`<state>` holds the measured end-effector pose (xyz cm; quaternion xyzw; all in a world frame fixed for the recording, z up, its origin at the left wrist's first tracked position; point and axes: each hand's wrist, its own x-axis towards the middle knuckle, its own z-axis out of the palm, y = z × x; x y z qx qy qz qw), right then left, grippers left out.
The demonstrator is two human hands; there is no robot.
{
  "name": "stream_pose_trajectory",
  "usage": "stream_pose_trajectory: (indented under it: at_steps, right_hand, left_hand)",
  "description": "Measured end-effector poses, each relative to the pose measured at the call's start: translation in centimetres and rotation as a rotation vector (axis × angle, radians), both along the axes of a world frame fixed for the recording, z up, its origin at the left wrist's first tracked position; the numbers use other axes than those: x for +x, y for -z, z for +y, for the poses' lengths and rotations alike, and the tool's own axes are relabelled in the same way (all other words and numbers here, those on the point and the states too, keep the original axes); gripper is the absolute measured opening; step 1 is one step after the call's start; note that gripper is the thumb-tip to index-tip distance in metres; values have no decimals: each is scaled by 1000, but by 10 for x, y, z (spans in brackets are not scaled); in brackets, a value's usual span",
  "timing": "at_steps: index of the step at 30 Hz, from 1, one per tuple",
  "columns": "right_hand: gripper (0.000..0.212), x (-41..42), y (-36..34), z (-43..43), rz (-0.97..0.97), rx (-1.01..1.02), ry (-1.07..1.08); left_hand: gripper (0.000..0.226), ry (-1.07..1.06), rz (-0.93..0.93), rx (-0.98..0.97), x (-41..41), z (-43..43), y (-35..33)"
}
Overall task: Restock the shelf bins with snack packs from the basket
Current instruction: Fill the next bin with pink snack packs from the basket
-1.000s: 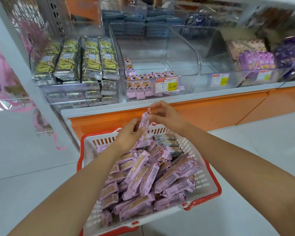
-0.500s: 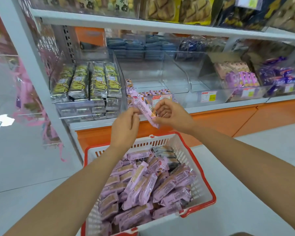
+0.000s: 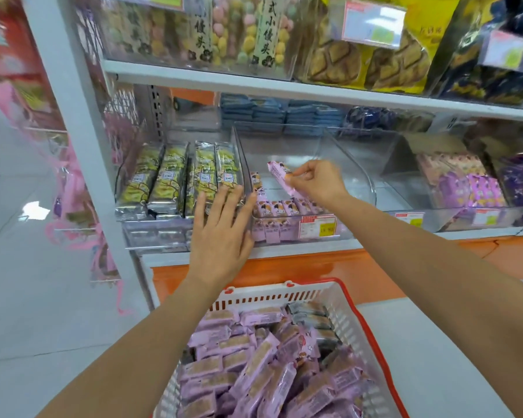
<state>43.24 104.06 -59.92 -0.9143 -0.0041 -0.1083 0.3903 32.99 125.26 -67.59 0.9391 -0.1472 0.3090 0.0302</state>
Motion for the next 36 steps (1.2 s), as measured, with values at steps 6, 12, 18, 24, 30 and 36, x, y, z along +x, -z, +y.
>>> stream_pose_trajectory:
  at_steps: [6, 12, 18, 24, 30, 36]
  right_hand:
    - [24, 50, 17, 21, 78, -226, 20]
    - [15, 80, 35, 38, 166, -341, -9]
    - [10, 84, 37, 41, 246, -316, -76]
    - [23, 76, 27, 31, 315, -309, -159]
    - [26, 39, 13, 31, 193, -189, -177]
    - [13, -27, -9, 33, 14, -5, -250]
  left_hand:
    - [62, -9, -88, 2, 8, -1, 8]
    - [62, 6, -155, -31, 12, -1, 11]
    - [63, 7, -155, -18, 13, 0, 11]
    - [64, 3, -91, -11, 10, 0, 10]
    - [67, 3, -34, 1, 2, -2, 3]
    - [42, 62, -97, -137, -19, -16, 9]
